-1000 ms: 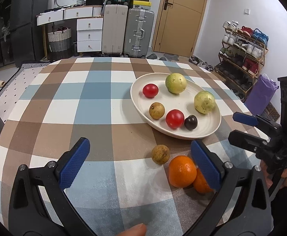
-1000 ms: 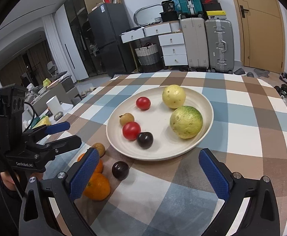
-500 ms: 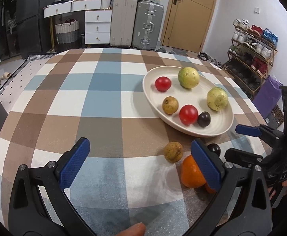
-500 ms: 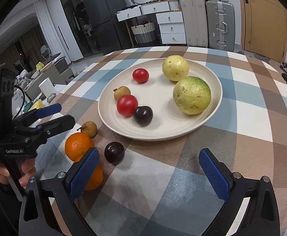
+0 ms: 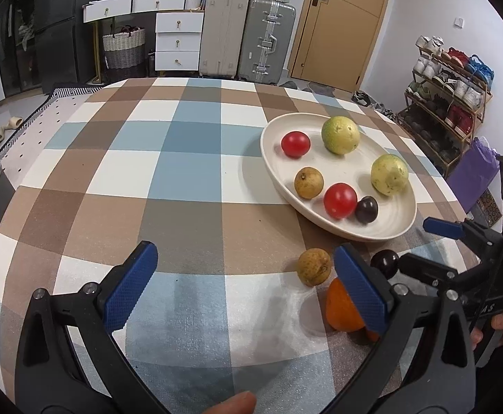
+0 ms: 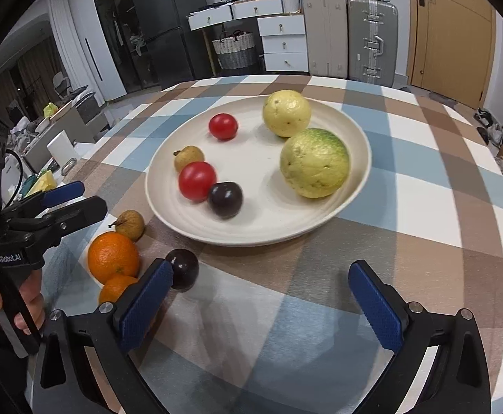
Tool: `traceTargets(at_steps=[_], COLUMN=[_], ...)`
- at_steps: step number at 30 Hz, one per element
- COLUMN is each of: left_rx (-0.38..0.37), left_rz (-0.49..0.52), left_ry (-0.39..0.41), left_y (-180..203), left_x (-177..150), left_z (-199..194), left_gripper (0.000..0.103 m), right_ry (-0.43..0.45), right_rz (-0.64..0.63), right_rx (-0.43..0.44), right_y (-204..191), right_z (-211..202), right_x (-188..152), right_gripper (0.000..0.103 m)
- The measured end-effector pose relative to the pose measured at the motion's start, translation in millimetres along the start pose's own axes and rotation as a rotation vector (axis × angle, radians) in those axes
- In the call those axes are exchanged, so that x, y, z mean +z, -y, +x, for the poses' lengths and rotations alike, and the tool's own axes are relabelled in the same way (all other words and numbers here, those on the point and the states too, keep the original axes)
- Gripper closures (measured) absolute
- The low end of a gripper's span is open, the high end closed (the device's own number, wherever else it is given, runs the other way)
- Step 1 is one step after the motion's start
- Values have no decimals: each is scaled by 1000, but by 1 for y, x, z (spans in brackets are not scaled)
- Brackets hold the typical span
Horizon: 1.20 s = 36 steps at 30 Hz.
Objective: Organize fruits
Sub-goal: 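Grasp the second dark plum with the right gripper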
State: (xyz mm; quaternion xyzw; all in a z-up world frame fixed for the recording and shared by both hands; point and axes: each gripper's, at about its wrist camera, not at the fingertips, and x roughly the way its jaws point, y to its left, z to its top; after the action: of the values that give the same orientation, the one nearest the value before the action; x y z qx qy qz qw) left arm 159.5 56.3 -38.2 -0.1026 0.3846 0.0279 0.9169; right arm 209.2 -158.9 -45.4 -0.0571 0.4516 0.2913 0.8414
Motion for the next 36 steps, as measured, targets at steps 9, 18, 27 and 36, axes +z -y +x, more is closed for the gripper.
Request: traceTargets(at_steps=[9, 18, 27, 36], left_rx=[-21, -28, -33, -31], left_rz=[12, 34, 28, 14], left_ry=[-3, -16, -17, -10], left_y=[4, 9, 9, 4], left_x=[-1, -3, -3, -2], left_z=[-2, 0, 1, 1], left_gripper=[1, 1, 1, 1], right_ry=[-9, -22, -19, -19], right_rz=[35, -27, -62, -142], right_rx=[-18, 32, 30, 73], right_y=[13, -6, -11, -26], right_z=[-1, 3, 3, 1], right_x=[1, -3, -4, -8], right_gripper=[0, 0, 21, 49])
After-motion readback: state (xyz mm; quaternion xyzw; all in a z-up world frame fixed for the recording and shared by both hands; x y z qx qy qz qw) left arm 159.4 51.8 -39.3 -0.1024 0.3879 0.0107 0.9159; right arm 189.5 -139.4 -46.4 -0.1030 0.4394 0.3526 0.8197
